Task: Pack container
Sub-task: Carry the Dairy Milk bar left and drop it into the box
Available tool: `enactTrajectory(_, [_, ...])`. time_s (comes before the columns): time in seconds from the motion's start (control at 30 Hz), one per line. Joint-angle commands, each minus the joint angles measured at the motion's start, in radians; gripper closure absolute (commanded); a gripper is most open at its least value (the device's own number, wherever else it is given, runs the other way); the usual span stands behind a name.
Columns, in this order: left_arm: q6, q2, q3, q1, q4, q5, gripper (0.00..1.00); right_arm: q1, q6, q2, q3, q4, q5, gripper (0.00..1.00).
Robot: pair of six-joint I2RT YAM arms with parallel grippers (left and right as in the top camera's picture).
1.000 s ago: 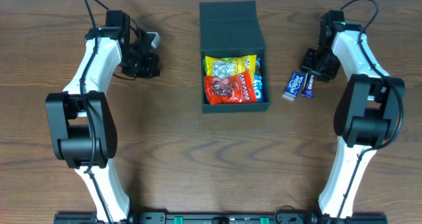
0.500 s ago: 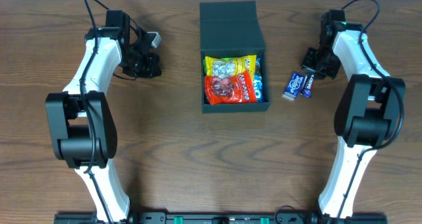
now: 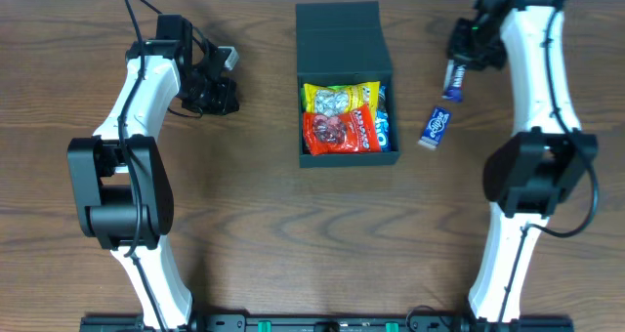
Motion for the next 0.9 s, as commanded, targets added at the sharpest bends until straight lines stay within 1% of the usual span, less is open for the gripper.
enactTrajectory(0.0, [0.015, -0.026, 0.018, 0.001, -0.001, 0.011, 0.94, 0.088, -0.039, -0.002, 0.014, -0.02, -0.055, 0.99])
enactTrajectory(0.17, [0.015, -0.026, 0.018, 0.001, -0.001, 0.011, 0.94, 0.201, -0.075, -0.002, 0.004, -0.023, -0.047, 0.98])
enactTrajectory(0.23, [0.014, -0.026, 0.018, 0.001, 0.0, 0.011, 0.94, 0.23, -0.068, -0.002, -0.016, -0.022, -0.028, 0.98])
enactTrajectory(0.33, [0.014, -0.026, 0.018, 0.001, -0.001, 0.011, 0.94, 0.255, 0.005, -0.002, -0.069, -0.018, -0.029, 0.99])
enactTrajectory(0.6, [0.014, -0.026, 0.018, 0.001, -0.001, 0.011, 0.94, 0.285, 0.013, -0.002, -0.182, -0.01, -0.028, 0.98])
enactTrajectory(0.63, [0.014, -0.026, 0.018, 0.001, -0.001, 0.011, 0.94, 0.286, 0.013, -0.002, -0.183, -0.01, -0.028, 0.95])
enactTrajectory(0.67, [0.014, -0.026, 0.018, 0.001, -0.001, 0.011, 0.94, 0.286, 0.013, -0.002, -0.183, -0.01, -0.028, 0.86])
enactTrajectory(0.73, [0.014, -0.026, 0.018, 0.001, -0.001, 0.011, 0.94, 0.286, 0.012, -0.002, -0.183, -0.01, -0.028, 0.55])
enactTrajectory(0.77, [0.014, -0.026, 0.018, 0.001, -0.001, 0.011, 0.94, 0.286, 0.012, -0.002, -0.182, -0.01, -0.029, 0.43])
enactTrajectory(0.83, [0.014, -0.026, 0.018, 0.001, -0.001, 0.011, 0.94, 0.285, 0.013, -0.002, -0.178, -0.012, -0.029, 0.36])
enactTrajectory(0.87, [0.015, -0.026, 0.018, 0.001, 0.0, 0.011, 0.94, 0.285, 0.013, -0.003, -0.172, -0.019, -0.029, 0.35])
